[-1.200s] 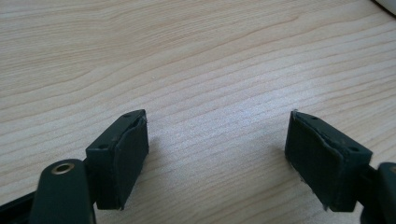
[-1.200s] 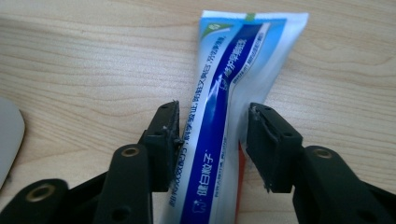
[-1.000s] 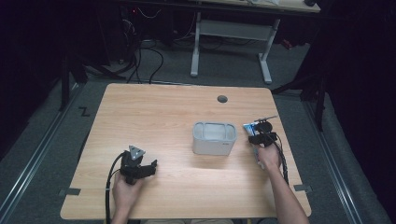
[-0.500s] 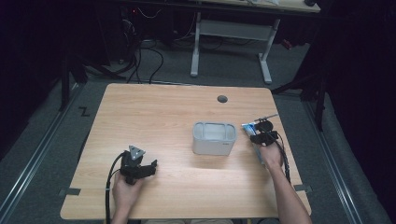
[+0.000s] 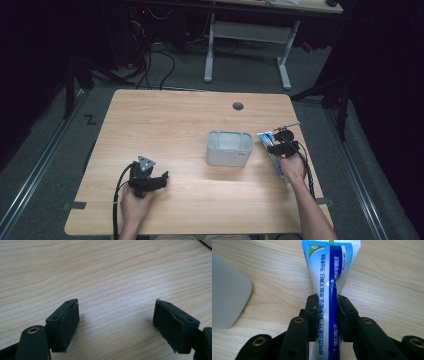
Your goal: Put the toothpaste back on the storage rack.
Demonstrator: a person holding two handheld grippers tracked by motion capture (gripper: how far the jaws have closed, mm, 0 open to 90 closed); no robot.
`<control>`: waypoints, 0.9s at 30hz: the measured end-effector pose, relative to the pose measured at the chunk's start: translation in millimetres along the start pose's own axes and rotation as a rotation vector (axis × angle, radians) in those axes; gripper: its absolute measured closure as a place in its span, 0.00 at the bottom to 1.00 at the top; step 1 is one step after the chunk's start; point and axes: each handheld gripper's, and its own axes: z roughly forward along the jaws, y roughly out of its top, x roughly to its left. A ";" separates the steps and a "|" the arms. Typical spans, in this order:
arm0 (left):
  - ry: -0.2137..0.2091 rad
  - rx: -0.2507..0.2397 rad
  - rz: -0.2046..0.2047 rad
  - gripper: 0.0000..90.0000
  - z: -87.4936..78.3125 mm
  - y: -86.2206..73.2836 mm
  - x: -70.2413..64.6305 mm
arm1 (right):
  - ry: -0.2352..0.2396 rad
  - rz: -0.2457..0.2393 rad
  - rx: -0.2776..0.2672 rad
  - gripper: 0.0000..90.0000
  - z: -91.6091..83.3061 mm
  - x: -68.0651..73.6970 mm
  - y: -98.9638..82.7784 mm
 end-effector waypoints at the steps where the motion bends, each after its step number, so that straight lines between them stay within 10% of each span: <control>1: 0.000 0.000 0.000 0.24 0.0 0.0 0.0 | 0.006 0.002 -0.003 0.81 -2.4 0.8 0.1; 27: 0.000 0.000 0.000 0.24 0.0 0.0 0.1 | 0.123 -0.060 -0.179 0.81 -53.9 9.5 -12.1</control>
